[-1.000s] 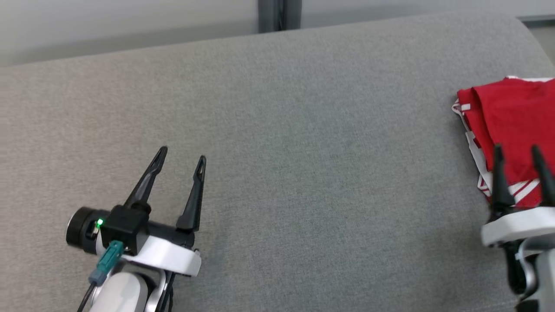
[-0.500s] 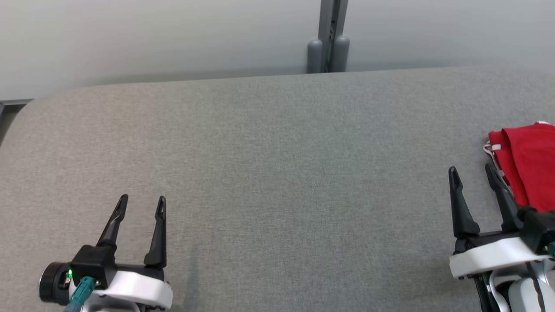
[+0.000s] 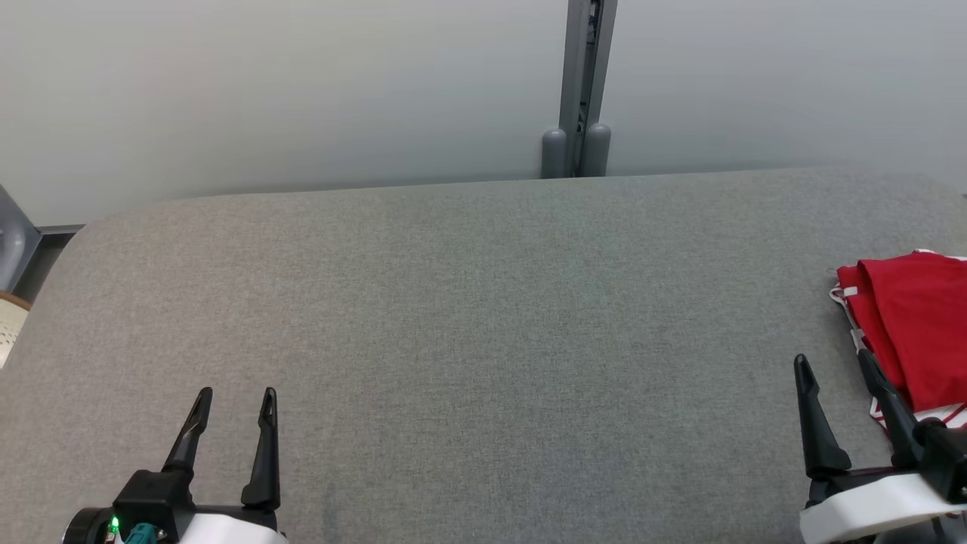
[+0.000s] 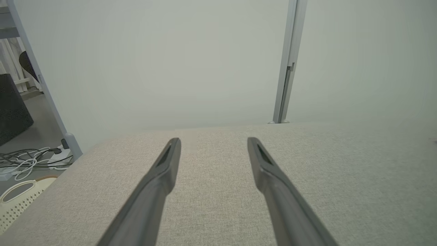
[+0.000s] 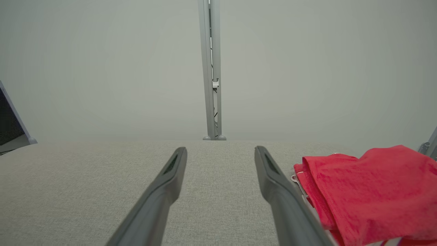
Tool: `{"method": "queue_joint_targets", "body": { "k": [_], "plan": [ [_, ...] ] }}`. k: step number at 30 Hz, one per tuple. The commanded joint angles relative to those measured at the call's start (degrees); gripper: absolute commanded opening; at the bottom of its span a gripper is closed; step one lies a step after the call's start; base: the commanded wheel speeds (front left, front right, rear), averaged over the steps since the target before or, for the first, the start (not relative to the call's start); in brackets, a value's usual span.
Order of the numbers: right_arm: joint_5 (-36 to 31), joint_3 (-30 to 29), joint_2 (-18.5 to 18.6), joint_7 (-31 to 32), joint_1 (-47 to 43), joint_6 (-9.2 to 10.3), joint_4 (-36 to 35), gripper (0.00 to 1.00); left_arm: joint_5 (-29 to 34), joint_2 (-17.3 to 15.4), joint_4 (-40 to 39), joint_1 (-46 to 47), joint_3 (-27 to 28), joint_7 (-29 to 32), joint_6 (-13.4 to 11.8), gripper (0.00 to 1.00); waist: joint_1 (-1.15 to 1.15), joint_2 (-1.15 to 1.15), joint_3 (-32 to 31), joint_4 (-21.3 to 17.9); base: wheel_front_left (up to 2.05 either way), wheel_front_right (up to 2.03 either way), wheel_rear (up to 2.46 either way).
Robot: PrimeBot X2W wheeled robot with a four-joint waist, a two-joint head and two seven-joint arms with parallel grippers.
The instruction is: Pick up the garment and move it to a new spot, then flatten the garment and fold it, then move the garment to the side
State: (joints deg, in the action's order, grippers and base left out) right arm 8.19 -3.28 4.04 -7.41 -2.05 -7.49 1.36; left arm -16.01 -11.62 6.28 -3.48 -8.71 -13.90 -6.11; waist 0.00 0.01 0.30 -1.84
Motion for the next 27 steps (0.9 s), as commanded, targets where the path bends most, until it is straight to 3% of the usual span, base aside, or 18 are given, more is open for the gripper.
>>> {"method": "queue_joint_targets", "body": {
  "k": [1, 27],
  "plan": [
    [-0.3, -0.2, 0.0, 0.4, -0.8, 0.00, -0.6, 1.00, -0.3, -0.5, 0.0, -0.6, 0.2, -0.3, -0.1, 1.00, 0.00, -0.01, -0.4, 0.1, 0.00, 0.00, 0.00],
    [-1.1, -0.5, -0.3, 2.6, -3.9, 0.00, -3.5, 1.00, -0.2, -2.0, 2.5, -0.3, -0.7, 0.0, -0.7, 1.00, 0.00, -0.01, -1.8, -0.2, 0.00, 0.00, 0.00]
  ]
}}
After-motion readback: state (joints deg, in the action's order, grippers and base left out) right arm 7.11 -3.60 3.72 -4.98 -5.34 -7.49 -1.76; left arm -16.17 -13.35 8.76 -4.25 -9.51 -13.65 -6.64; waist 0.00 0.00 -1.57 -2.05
